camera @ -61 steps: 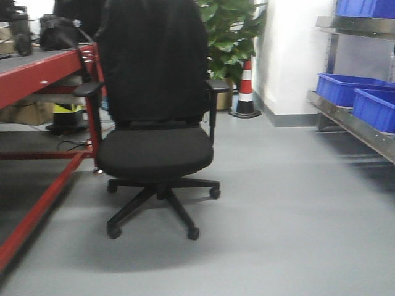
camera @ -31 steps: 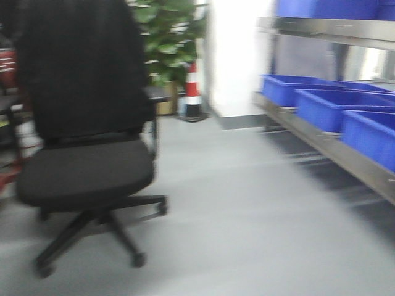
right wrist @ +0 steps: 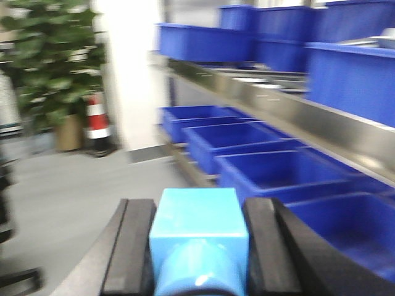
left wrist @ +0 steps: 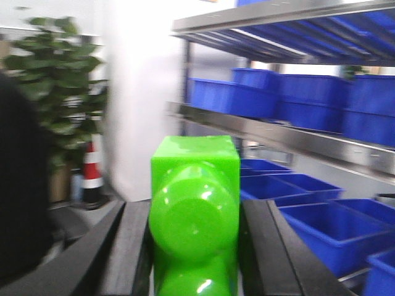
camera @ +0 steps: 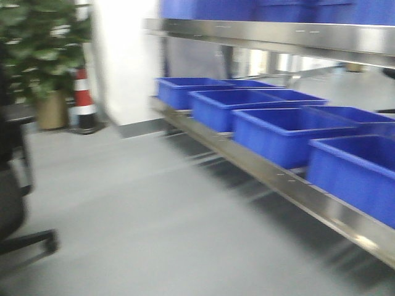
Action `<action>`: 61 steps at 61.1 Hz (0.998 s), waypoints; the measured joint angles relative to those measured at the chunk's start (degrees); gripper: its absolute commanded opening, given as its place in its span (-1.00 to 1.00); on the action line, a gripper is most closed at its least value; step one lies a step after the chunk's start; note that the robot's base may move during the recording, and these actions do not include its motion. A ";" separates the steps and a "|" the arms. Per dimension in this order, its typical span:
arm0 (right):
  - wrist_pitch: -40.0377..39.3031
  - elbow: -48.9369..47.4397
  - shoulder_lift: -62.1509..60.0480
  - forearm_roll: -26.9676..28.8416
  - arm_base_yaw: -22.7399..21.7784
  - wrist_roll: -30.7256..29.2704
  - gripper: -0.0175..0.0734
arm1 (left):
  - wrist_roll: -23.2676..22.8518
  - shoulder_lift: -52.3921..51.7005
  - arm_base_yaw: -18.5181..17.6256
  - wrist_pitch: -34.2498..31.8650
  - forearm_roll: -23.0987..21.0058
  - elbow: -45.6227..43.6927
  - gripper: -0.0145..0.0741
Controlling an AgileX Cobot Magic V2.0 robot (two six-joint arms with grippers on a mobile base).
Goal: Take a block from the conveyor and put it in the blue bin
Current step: 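Drive the base to the steel shelf of blue bins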
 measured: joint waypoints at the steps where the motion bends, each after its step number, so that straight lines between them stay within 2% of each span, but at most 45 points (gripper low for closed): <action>1: 0.00 0.00 0.00 0.00 0.00 0.00 -0.97 | 0.00 0.00 0.00 0.00 0.00 0.00 -0.92; 61: 0.00 0.00 0.00 0.00 0.00 0.00 -0.97 | 0.00 0.00 0.00 0.00 0.00 0.00 -0.92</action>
